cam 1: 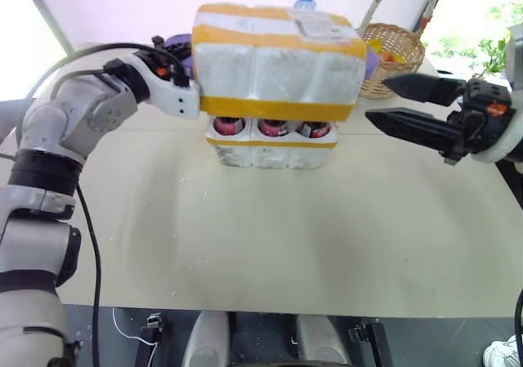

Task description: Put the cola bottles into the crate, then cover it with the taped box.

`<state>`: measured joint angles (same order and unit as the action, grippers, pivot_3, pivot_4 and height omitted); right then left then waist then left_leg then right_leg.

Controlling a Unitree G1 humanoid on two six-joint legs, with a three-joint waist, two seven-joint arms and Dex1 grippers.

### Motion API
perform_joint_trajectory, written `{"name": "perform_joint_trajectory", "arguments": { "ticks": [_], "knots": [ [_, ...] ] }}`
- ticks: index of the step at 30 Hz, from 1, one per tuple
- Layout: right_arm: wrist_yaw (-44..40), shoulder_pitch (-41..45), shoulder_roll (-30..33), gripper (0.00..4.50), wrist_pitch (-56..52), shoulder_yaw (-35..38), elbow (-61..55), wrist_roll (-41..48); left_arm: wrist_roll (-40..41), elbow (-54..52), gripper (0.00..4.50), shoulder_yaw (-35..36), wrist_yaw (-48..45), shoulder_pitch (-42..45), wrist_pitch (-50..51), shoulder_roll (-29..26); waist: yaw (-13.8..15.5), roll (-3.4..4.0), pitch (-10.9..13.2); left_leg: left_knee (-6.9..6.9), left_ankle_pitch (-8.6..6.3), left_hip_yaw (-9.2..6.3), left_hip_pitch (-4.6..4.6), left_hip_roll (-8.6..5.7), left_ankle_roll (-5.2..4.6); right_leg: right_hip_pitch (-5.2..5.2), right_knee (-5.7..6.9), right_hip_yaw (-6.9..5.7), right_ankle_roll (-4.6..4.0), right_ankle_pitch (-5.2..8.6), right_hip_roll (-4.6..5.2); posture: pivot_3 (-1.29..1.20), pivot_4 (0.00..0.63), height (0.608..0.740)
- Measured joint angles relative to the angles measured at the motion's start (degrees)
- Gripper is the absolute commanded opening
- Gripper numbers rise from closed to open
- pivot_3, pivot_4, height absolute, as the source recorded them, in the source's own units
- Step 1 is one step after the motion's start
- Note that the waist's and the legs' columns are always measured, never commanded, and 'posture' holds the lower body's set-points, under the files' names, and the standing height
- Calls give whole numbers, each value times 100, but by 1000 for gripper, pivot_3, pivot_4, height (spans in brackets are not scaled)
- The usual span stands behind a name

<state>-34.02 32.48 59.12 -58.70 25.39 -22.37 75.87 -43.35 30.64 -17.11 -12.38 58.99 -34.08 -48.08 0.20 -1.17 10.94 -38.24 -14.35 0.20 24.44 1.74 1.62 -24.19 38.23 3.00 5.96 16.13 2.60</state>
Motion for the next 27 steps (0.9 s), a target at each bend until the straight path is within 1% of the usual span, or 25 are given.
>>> {"name": "perform_joint_trajectory", "arguments": {
  "ticks": [3,6,11,14,24,26,27],
  "knots": [
    [-14,-24,0,4500,28,0,0,-19,-105,-18,411,-57,140,-190,-27,63,-1,0,0,0,0,-1,0,1,0,0,1,-1,0,0,-2,0,150,740],
    [-159,-208,37,4500,57,-1,-35,-139,-169,-1,411,-77,245,-204,-31,79,8,0,0,0,0,0,0,0,0,0,0,0,0,0,0,0,150,740],
    [-704,-798,297,4500,267,-66,-226,-804,-394,35,411,-191,515,-207,-94,-1,7,0,0,0,0,0,-1,0,0,0,0,0,0,0,-1,0,150,740],
    [-885,-1047,307,4500,378,-90,-190,-1172,-451,61,411,-192,636,-253,-119,-29,-9,0,0,0,0,1,-3,0,0,0,2,0,0,0,-1,0,150,740],
    [-1038,-1088,294,4500,435,-93,-86,-1452,-617,83,411,-237,1081,-725,64,18,-103,1,-2,0,0,0,-7,0,0,2,6,0,0,0,-2,0,150,740],
    [-1044,-1085,286,4500,435,-93,-60,-1455,-612,92,1468,-242,1132,-764,99,56,-101,1,-2,0,0,-1,-6,1,0,2,6,0,0,0,-3,0,150,740],
    [-1047,-1082,286,4500,435,-93,-40,-1456,-613,88,1793,-245,1123,-765,81,54,-98,1,-2,0,0,0,-6,0,0,2,6,0,0,0,-1,0,150,740]
  ]
}}
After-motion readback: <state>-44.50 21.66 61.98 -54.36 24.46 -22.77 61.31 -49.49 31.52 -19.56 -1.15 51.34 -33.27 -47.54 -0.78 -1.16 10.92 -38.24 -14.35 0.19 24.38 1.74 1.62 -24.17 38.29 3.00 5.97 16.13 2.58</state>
